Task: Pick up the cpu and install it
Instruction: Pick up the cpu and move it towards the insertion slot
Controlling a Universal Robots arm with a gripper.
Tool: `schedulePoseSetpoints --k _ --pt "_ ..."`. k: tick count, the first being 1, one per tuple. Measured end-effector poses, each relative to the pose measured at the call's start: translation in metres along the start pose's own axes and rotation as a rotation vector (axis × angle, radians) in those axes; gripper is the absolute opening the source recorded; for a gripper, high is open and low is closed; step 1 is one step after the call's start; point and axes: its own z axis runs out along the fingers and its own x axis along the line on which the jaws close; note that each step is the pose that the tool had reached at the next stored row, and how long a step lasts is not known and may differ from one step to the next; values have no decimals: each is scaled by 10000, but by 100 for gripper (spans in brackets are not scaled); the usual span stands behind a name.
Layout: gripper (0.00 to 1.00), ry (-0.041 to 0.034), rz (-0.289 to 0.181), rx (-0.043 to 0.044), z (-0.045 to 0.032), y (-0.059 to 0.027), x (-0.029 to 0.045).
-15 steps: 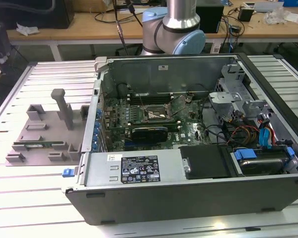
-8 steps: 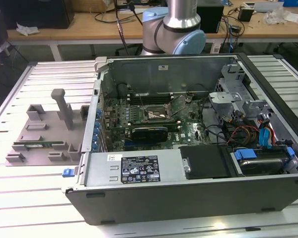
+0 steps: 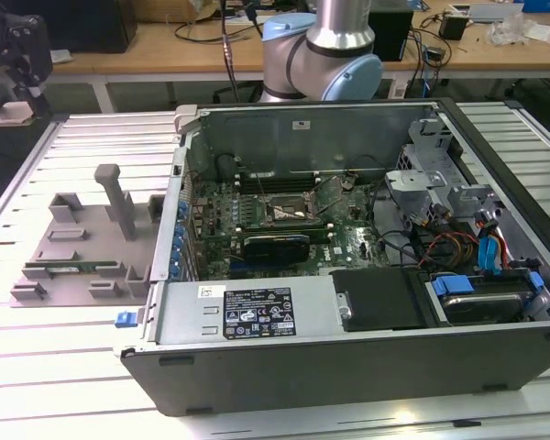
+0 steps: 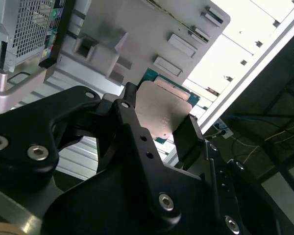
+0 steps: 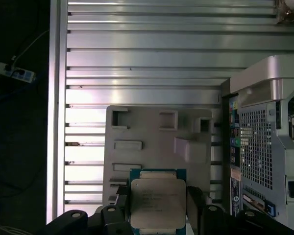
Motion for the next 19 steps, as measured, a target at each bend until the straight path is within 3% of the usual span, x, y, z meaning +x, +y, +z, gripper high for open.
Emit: schedulePoseSetpoints --k 3,11,14,19 --pt "55 -1 0 -1 2 0 -120" --pt "55 0 0 0 5 0 -351" --pt "55 0 -1 0 7 -1 -541" --pt "55 0 0 0 10 0 -736"
